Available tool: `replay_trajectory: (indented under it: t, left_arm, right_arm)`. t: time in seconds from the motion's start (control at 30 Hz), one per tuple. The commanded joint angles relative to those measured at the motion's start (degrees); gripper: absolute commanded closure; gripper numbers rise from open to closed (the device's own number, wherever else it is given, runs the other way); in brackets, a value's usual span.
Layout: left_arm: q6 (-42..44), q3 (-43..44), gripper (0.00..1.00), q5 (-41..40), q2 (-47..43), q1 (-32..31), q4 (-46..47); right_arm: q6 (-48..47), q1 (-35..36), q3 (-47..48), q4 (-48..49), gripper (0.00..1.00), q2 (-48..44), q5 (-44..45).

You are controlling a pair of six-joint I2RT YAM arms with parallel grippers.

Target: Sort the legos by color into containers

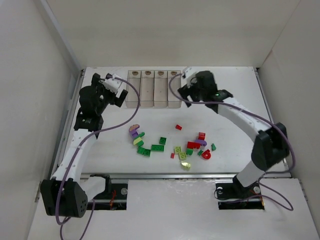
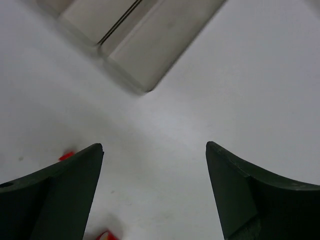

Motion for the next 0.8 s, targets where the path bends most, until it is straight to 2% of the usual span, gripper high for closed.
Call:
replay_trajectory:
  t: [0.0, 0.07, 0.13, 0.17, 0.27, 0.53, 0.7, 0.77]
  left_arm:
    - [-2.78, -3.12, 0.0, -2.3, -2.77, -0.02, -9.36]
    - [-6.29, -4.96, 0.0, -4.22, -4.62, -0.02, -9.37]
    - [-7.71, -5.5, 0.0, -4.75, -5.41, -0.02, -9.9]
    - [-7.72, -6.19, 0.0, -4.76, -6.11, -0.02, -10.42]
    - [-8.25, -7.69, 0.0, -4.76, -7.34, -0.02, -10.42]
    - [-10.18, -10.15, 0.0, -4.23, -8.4, -0.02, -9.9]
    - [-10.18, -10.77, 0.0, -3.7, -8.4, -0.02, -9.37]
    - [-10.18, -11.38, 0.0, -3.7, -8.93, -0.02, -8.85]
  right_arm:
    - [-3.97, 3.26, 0.07, -13.41, 0.12, 5.95, -12.04]
    - [-3.97, 4.32, 0.07, -11.74, 0.18, 9.56, -13.47]
    - [-3.97, 5.64, 1.11, -11.21, 0.3, 12.19, -16.01]
    - [-3.97, 5.64, 1.73, -12.52, 0.33, 14.9, -16.02]
    - [-3.97, 7.75, 2.97, -13.94, 0.33, 18.78, -15.5]
    - [-3.97, 7.75, -0.28, -12.01, 0.33, 17.65, -16.99]
    - [-3.27, 10.47, 0.41, -12.71, 0.34, 17.65, -16.98]
    - [-2.66, 11.7, 0.42, -12.71, 0.31, 17.65, -17.51]
